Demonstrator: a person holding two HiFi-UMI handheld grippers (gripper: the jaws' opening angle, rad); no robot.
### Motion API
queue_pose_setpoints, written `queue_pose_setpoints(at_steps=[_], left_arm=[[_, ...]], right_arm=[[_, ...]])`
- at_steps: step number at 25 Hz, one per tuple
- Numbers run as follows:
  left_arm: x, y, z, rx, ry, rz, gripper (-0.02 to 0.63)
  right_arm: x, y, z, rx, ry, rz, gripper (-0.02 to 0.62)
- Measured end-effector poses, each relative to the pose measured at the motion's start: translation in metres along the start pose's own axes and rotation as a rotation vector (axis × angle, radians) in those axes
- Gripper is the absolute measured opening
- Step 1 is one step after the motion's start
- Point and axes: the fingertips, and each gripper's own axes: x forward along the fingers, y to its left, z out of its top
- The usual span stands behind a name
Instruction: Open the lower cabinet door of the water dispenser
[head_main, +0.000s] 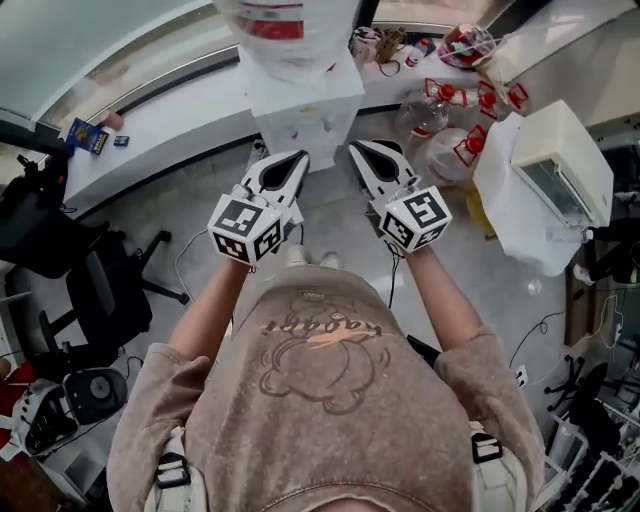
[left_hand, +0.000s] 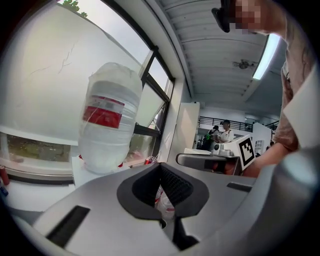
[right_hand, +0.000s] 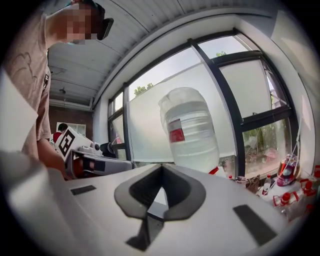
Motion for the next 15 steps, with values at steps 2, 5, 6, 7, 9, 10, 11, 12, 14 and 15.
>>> queue_pose_setpoints(at_steps=[2,5,6,7,9,10,11,12,14,15], left_arm=[[0.003,-0.006,0.014,0.012,-0.014,-0.032,0.012],[0.005,-0.011,0.028,0.027,-0.018,-0.069,0.012],[0.005,-0.012,0.030,0.033,-0.016,-0.079,0.012],[0.006,-0.014,0.031,0.039,-0.014,-0.086,0.012],[0.006,-0.019,0.033,0.056,-0.011,-0.099,0.012],[0.006,-0.022,0.033,0.069,-0.009,-0.105,0.012],[0.006,-0.026,0.032,0.080,-0.007,-0.110,0.012],[0.006,-0.030,0.031,0.087,-0.006,-0.114,0.012],[0.004,-0.035,0.026,0.078,-0.007,-0.118,0.012],[0.003,-0.036,0.025,0.068,-0.010,-0.119,0.012]], right_arm=[[-0.006,0.005,0.015,-0.034,-0.022,0.010,0.006],[-0.013,0.008,0.033,-0.035,-0.057,-0.005,0.006],[-0.016,0.008,0.038,-0.026,-0.063,-0.016,0.006],[-0.019,0.009,0.042,-0.015,-0.064,-0.025,0.006],[-0.027,0.014,0.046,0.003,-0.065,-0.029,0.006],[-0.032,0.016,0.046,0.009,-0.068,-0.027,0.006],[-0.037,0.018,0.045,0.013,-0.069,-0.031,0.006],[-0.043,0.019,0.043,0.017,-0.068,-0.043,0.006],[-0.056,0.018,0.040,0.029,-0.068,-0.091,0.006],[-0.061,0.016,0.039,0.039,-0.072,-0.121,0.006]])
